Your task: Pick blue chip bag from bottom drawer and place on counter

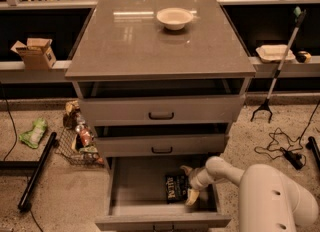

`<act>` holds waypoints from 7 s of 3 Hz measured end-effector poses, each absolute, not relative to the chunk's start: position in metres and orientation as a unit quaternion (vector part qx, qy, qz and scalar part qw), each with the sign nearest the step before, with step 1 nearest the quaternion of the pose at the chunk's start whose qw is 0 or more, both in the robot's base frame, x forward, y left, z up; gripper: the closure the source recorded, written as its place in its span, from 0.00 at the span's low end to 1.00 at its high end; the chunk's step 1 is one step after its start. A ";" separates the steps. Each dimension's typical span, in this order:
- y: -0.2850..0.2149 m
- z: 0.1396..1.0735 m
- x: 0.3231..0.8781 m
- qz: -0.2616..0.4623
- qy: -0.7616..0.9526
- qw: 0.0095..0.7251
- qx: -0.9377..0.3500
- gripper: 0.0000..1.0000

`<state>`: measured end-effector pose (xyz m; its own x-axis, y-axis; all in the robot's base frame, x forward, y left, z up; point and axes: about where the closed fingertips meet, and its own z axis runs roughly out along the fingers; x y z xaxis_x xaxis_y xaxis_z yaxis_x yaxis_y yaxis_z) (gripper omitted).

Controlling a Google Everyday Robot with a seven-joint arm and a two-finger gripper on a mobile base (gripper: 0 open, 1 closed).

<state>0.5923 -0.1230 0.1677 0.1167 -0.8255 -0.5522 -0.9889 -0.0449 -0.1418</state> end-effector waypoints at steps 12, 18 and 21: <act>-0.153 0.291 0.534 0.268 0.586 0.358 -0.676 1.00; -0.098 0.466 0.464 0.287 0.467 0.368 -0.751 1.00; -0.083 0.572 0.477 0.246 0.433 0.396 -0.771 1.00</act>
Offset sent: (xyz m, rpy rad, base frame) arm 0.0323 -0.0186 -0.0376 0.0395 0.0396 -0.1075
